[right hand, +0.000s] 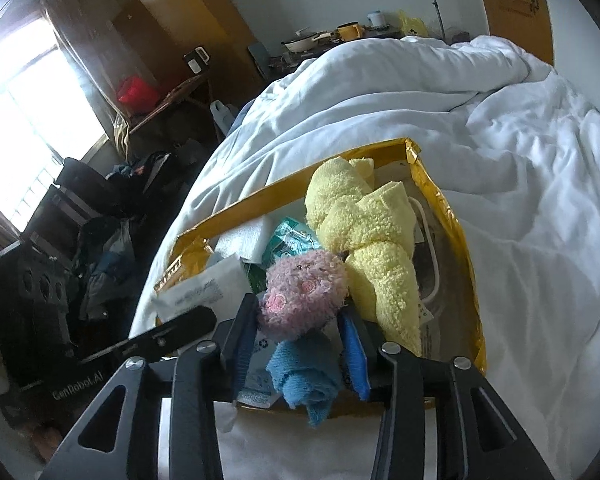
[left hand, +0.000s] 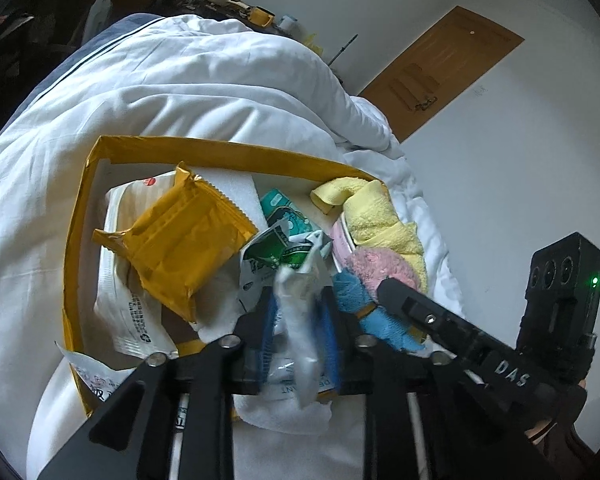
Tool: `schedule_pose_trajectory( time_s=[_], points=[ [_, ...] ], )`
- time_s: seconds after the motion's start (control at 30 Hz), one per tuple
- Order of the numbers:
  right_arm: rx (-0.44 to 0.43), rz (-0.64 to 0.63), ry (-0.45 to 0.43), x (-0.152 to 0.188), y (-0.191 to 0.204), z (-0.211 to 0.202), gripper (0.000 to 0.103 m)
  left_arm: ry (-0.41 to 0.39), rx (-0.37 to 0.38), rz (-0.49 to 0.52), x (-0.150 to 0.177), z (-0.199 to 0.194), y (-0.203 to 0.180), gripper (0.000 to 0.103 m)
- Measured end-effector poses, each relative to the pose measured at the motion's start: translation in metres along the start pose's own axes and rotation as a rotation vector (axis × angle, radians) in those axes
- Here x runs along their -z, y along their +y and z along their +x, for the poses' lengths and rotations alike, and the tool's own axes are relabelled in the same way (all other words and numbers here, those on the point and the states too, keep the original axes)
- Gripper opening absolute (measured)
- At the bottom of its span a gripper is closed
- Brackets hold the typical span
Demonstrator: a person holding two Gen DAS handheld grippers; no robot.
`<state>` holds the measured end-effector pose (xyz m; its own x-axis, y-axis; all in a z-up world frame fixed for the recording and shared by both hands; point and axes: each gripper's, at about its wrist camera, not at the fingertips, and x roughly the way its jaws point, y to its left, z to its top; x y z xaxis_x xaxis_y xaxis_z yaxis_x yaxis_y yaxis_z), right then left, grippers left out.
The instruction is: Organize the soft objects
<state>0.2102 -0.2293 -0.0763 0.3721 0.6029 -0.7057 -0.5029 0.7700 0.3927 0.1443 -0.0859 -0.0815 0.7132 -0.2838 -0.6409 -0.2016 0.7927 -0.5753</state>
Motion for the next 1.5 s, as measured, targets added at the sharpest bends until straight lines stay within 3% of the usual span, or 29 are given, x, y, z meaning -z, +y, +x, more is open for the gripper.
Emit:
schedule_pose_trajectory(
  time_s=[0.1,0.23,0.33,0.43,0.5,0.6,0.73,0.87,1.17,1.5],
  points=[
    [-0.039,0.023,-0.034,-0.002,-0.004,-0.013,0.059,-0.025,-0.021,0.012,0.002,-0.008,-0.002,0.056],
    [-0.111,0.041,-0.082,0.013,-0.006,-0.054,0.07,-0.08,-0.012,0.052,0.006,-0.036,-0.008,0.066],
    [-0.155,-0.027,-0.089,0.043,0.0,-0.087,0.074,-0.131,-0.059,0.143,0.023,-0.063,-0.025,0.073],
    [-0.183,-0.091,-0.068,0.085,0.003,-0.11,0.076,-0.196,-0.172,0.263,0.064,-0.089,-0.049,0.084],
    [-0.155,-0.112,-0.049,0.122,0.002,-0.118,0.078,-0.258,-0.259,0.299,0.092,-0.101,-0.058,0.092],
    [-0.141,-0.099,-0.058,0.154,0.0,-0.12,0.078,-0.374,-0.315,0.271,0.136,-0.111,-0.06,0.103],
    [-0.074,-0.154,-0.128,0.168,0.017,-0.125,0.078,-0.353,-0.425,0.311,0.151,-0.097,-0.065,0.103],
    [-0.026,-0.176,-0.202,0.175,0.024,-0.136,0.078,-0.42,-0.439,0.301,0.153,-0.112,-0.064,0.103],
    [-0.055,-0.103,-0.152,0.167,0.009,-0.125,0.078,-0.46,-0.446,0.316,0.157,-0.12,-0.071,0.103],
    [-0.053,-0.113,-0.149,0.169,0.009,-0.124,0.078,-0.467,-0.449,0.353,0.161,-0.12,-0.077,0.103]
  ],
)
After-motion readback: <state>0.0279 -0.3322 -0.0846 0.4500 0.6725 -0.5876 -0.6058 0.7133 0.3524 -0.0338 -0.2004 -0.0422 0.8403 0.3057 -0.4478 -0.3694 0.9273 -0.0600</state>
